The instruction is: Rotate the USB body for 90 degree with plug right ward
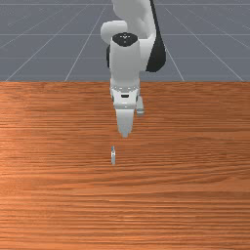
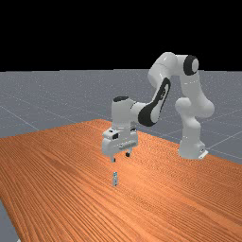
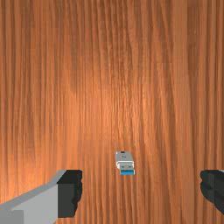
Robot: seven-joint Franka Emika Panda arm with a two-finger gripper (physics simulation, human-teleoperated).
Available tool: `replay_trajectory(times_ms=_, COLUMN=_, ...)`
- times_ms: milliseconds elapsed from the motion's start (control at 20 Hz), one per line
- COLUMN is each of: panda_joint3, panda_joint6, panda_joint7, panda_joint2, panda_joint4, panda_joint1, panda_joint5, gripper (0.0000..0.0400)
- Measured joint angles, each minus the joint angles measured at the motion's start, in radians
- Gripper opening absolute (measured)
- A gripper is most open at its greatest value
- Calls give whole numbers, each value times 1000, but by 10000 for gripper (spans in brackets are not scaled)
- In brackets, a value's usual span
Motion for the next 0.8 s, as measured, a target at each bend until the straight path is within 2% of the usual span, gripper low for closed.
replay_trajectory(times_ms=50, panda_joint3=0, panda_joint6=0, panda_joint7=0, panda_joint2=0, panda_joint4=0, panda_joint1=0, panda_joint5=0, gripper=243)
replay_trajectory(times_ms=100, panda_joint3=0, panda_joint6=0, panda_joint7=0, panda_joint2=0, panda_joint4=0, panda_joint1=0, panda_joint5=0, gripper=148)
replay_trajectory(times_ms=150, panda_joint3=0, panda_joint6=0, panda_joint7=0, panda_joint2=0, panda_joint4=0, panda_joint1=0, panda_joint5=0, gripper=90)
replay_trajectory(times_ms=200, panda_joint3=0, panda_joint6=0, panda_joint7=0, panda_joint2=0, panda_joint4=0, panda_joint1=0, panda_joint5=0, gripper=54)
replay_trajectory(times_ms=300, panda_joint3=0, panda_joint6=23, panda_joint7=0, panda_joint2=0, panda_joint4=-5, panda_joint1=0, panda_joint5=0, gripper=20)
replay_trajectory(times_ms=350, panda_joint3=-3, panda_joint6=-10, panda_joint7=16, panda_joint2=18, panda_joint4=29, panda_joint1=3, panda_joint5=1, gripper=12)
replay_trajectory(times_ms=400, panda_joint3=-11, panda_joint6=-7, panda_joint7=23, panda_joint2=20, panda_joint4=30, panda_joint1=12, panda_joint5=-25, gripper=7)
replay_trajectory(times_ms=550, panda_joint3=-17, panda_joint6=3, panda_joint7=36, panda_joint2=29, panda_joint4=28, panda_joint1=19, panda_joint5=-39, gripper=2)
replay_trajectory(times_ms=650, panda_joint3=-8, panda_joint6=4, panda_joint7=16, panda_joint2=30, panda_joint4=27, panda_joint1=9, panda_joint5=-18, gripper=1)
replay_trajectory(times_ms=800, panda_joint3=3, panda_joint6=4, panda_joint7=-107, panda_joint2=31, panda_joint4=29, panda_joint1=-30, panda_joint5=-11, gripper=0)
